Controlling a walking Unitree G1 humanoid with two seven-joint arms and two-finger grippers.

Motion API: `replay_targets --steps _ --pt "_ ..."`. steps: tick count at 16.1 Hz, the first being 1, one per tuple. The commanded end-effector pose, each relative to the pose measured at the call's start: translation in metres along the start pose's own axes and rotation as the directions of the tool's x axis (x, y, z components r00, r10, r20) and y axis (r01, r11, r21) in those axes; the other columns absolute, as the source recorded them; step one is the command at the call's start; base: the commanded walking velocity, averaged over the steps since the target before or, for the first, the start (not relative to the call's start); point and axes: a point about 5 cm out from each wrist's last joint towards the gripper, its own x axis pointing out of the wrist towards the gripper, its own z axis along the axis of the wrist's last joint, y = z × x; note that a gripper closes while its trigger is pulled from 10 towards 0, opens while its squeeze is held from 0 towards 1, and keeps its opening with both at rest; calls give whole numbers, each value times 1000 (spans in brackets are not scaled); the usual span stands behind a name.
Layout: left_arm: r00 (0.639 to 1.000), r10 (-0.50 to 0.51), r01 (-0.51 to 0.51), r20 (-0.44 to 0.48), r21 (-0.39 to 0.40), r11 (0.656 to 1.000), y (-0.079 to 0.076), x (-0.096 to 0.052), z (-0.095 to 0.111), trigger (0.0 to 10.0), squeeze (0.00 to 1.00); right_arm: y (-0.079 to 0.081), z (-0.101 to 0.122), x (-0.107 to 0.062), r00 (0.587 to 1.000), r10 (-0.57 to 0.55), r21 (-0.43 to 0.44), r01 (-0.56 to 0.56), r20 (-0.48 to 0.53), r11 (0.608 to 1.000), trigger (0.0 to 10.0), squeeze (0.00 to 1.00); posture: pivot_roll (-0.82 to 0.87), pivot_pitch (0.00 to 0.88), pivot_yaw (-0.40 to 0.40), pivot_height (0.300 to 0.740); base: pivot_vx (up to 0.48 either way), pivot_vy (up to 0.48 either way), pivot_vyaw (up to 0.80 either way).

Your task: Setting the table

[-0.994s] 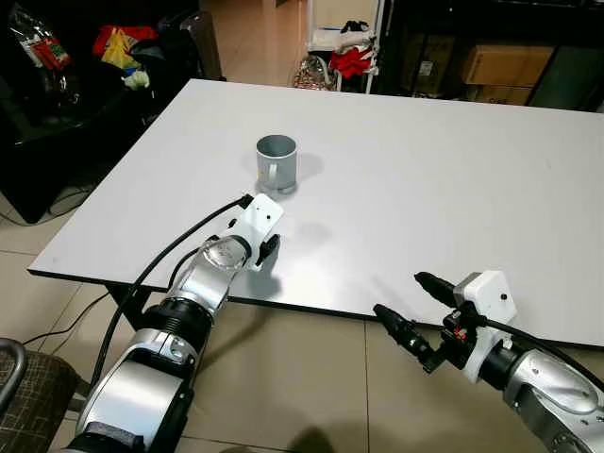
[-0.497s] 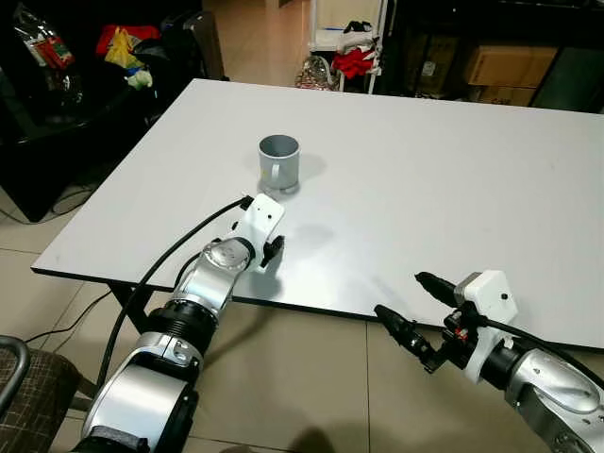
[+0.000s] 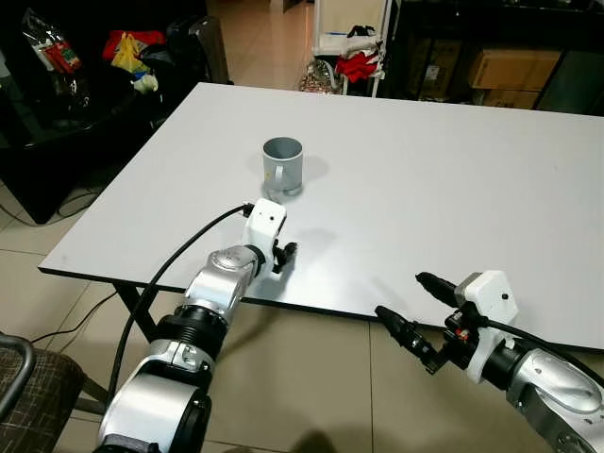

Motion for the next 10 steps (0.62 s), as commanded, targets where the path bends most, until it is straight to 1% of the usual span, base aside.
replay_targets --steps 1,2,3,4,5,6,7,9,10 --pt "998 -47 45 -34 -55 997 -7 0 -9 10000 0 1 5 -2 1000 12 -13 -12 8 1000 10000 0 -163 0 24 740 0 0 0" --pt "998 -57 58 3 -75 996 -7 -1 -1 10000 0 1 5 -2 1000 11 -14 -11 9 1000 10000 0 -163 0 24 740 0 0 0" --pt "998 -39 42 56 -54 998 -4 -3 8 10000 0 1 6 -2 1000 10 -15 -10 10 1000 10000 0 -164 0 25 740 0 0 0" --pt "995 5 -2 97 -31 1000 1 -5 16 10000 0 1 6 -2 1000 9 -16 -9 11 1000 10000 0 -164 0 25 740 0 0 0" --pt "990 61 -67 130 40 997 10 -7 22 10000 0 1 6 -2 1000 9 -16 -9 12 1000 10000 0 -163 0 25 740 0 0 0" --pt "975 153 -176 159 142 974 24 -10 28 10000 0 1 7 -2 1000 13 -18 -13 14 1000 10000 0 -163 0 26 740 0 0 0" --pt "970 178 -206 168 165 965 29 -11 30 10000 0 1 7 -1 1000 16 -18 -15 15 1000 10000 0 -163 0 26 740 0 0 0" --pt "941 261 -308 216 230 923 46 -18 38 10000 0 1 5 0 1000 -2 -29 2 8 1000 10000 0 -161 0 29 740 0 0 0" --pt "929 307 -356 207 273 894 54 -19 36 10000 0 -2 4 2 999 -30 -34 31 9 999 10000 0 -161 0 30 740 0 0 0"
